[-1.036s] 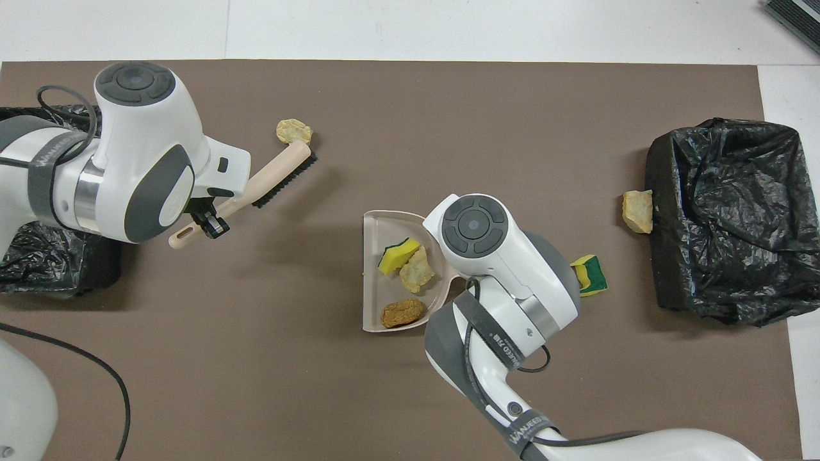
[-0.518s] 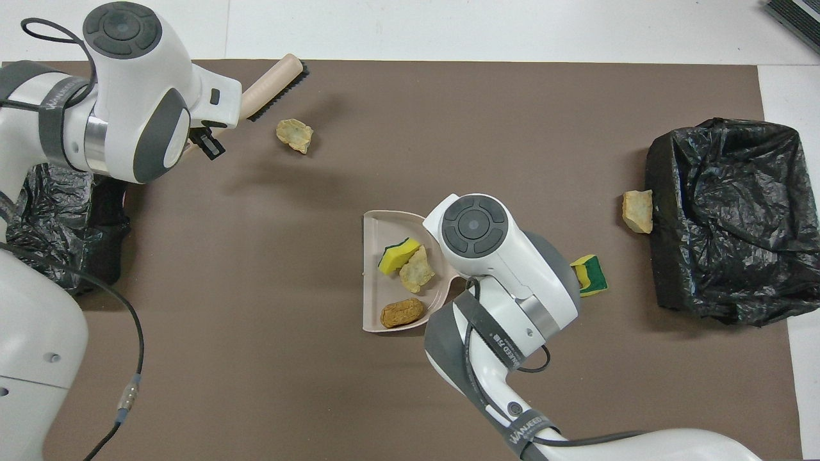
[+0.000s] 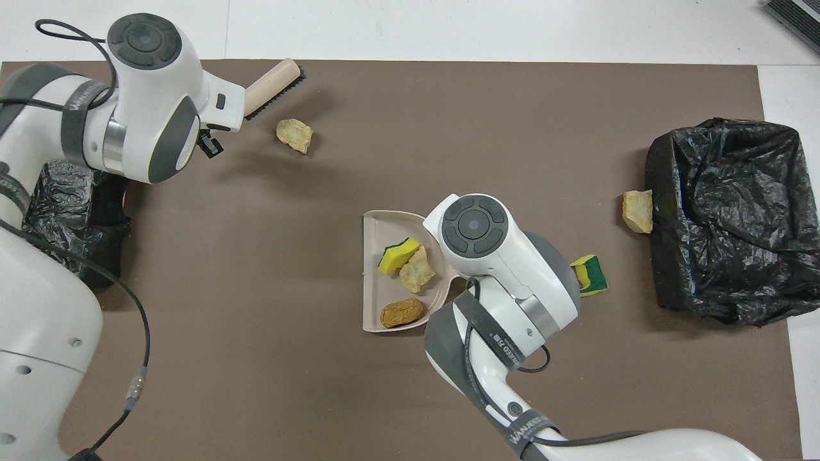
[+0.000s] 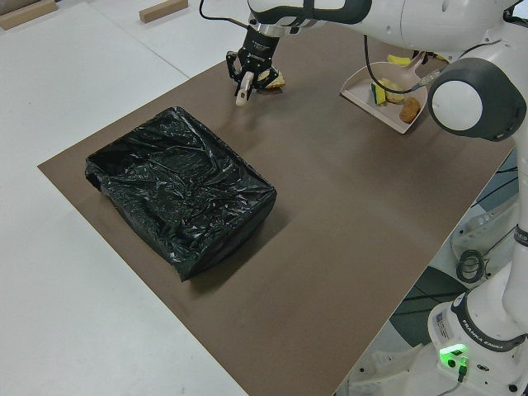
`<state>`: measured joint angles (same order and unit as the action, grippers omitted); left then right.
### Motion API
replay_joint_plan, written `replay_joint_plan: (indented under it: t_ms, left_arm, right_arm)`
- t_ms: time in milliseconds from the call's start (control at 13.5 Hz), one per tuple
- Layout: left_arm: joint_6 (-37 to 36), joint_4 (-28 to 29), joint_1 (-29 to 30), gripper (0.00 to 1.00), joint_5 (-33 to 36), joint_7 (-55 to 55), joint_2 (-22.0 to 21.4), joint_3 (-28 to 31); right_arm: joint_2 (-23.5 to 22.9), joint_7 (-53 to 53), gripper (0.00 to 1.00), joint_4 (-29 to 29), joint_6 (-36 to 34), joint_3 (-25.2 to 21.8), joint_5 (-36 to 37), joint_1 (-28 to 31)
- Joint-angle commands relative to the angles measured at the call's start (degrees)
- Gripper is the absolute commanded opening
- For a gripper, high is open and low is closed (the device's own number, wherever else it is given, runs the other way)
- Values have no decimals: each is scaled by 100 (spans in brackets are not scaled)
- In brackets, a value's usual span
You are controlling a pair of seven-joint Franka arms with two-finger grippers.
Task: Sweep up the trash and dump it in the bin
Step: 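Sweep the far tan chunk toward the dustpan with the brush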
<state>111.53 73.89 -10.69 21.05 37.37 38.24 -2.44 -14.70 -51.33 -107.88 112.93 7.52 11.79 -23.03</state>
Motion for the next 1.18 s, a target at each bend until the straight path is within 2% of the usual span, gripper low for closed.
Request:
replay_joint_plan:
  t_ms: [0, 148, 370, 666, 888, 1110]
  left_arm:
    - [62, 405, -47, 0, 110, 488, -246, -10]
    - [-51, 538, -56, 0, 110, 701, -360, -10]
    - [-61, 1310, -117, 0, 83, 720, -887, -37]
    - [-209, 2584, -292, 0, 22, 658, -1827, -46]
    - [-753, 3121, -504, 0, -608, 335, -2188, -46]
    - [-887, 3779, -732, 0, -1329, -113, -2583, -46]
  right_arm:
    - [46, 115, 0, -49, -61, 31, 140, 27]
    - [55, 115, 0, -58, -61, 31, 140, 27]
    - [55, 115, 0, -58, -61, 31, 140, 35]
    - [64, 115, 0, -67, -61, 31, 140, 35]
    - [64, 115, 0, -67, -61, 31, 140, 35]
    - [64, 115, 0, -67, -61, 31, 140, 44]
